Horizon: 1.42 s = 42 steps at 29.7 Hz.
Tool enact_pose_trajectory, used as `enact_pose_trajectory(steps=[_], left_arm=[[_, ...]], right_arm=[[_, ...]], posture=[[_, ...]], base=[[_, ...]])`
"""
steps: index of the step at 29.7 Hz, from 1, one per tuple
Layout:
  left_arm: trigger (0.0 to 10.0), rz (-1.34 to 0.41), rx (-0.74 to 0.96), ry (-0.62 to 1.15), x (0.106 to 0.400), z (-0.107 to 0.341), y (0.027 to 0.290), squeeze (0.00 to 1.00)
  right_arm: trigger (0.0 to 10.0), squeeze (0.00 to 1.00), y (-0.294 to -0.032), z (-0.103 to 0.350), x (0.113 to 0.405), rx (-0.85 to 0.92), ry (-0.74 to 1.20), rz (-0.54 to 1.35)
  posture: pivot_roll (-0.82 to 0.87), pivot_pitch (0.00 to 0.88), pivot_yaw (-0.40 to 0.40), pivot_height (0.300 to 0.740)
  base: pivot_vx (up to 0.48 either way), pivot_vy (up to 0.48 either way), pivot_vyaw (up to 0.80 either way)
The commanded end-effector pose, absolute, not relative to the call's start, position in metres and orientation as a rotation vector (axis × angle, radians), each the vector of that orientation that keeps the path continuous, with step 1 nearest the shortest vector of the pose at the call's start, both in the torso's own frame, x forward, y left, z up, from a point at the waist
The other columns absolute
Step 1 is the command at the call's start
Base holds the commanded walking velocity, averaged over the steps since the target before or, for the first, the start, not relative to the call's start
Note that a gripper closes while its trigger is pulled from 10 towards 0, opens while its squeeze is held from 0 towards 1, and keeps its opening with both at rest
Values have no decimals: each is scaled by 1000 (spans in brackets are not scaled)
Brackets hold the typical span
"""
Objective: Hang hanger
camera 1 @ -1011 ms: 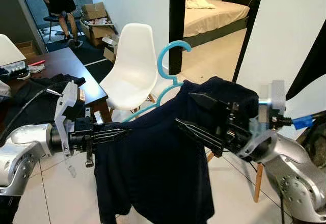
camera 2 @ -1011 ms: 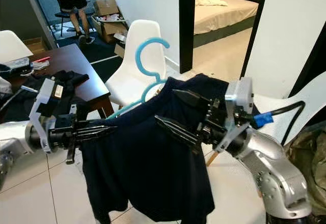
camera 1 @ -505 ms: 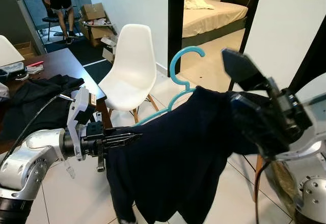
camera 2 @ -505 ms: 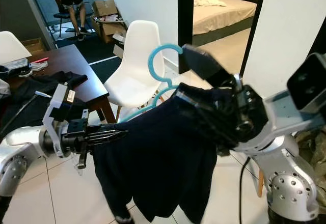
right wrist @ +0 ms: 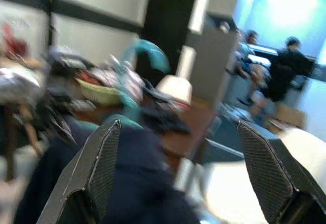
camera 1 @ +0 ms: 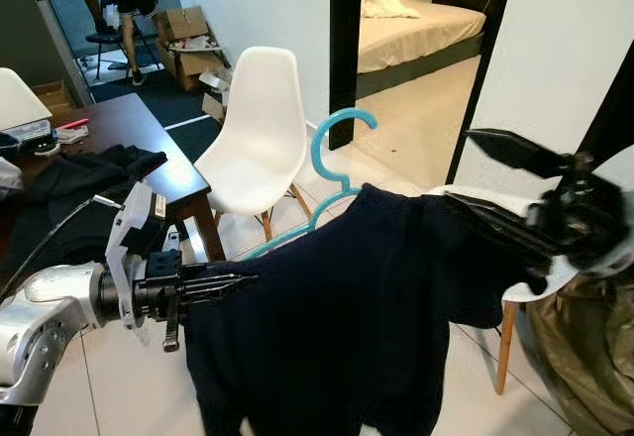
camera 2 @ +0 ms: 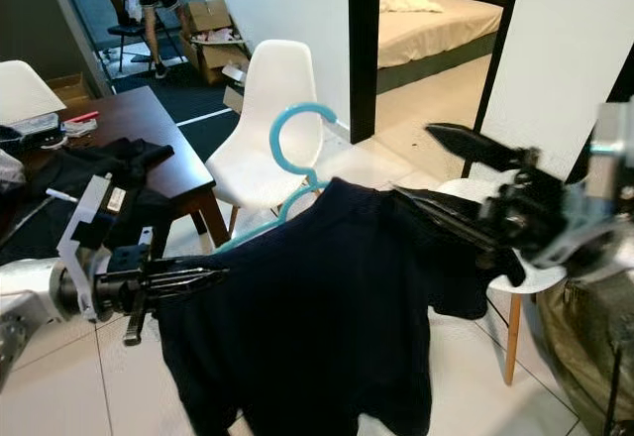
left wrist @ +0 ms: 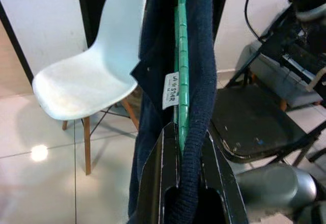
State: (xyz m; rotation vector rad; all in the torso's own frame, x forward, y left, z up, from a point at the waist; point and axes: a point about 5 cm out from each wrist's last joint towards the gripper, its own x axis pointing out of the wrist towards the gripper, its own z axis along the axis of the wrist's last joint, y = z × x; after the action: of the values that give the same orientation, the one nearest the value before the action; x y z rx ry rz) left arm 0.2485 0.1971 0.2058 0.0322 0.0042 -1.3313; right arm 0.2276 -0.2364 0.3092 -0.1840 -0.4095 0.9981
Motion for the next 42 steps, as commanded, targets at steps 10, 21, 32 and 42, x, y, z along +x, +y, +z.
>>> enact_pose_trajectory(steps=[10,21,32,42], left_arm=[[10000,-1377,52,-40,242,218,195,0],[10000,-1405,32,-56,241,217,186,0],[10000,-1429,27,-72,240,219,181,0],[10000,-1395,7,-104,246,224,181,973]], right_arm=[[10000,0,-250,276,230,-413,-28,1104],[10000,0,-239,261,237,-438,42,1157],[0,0,-235,253,240,-509,91,1184],[0,0,-233,252,240,-521,88,1206]], posture=[[-54,0,34,740],[-50,0,30,740],[-56,0,27,740],[-57,0,29,740]], base=[[0,0,0],[0,0,0],[0,0,0],[0,0,0]])
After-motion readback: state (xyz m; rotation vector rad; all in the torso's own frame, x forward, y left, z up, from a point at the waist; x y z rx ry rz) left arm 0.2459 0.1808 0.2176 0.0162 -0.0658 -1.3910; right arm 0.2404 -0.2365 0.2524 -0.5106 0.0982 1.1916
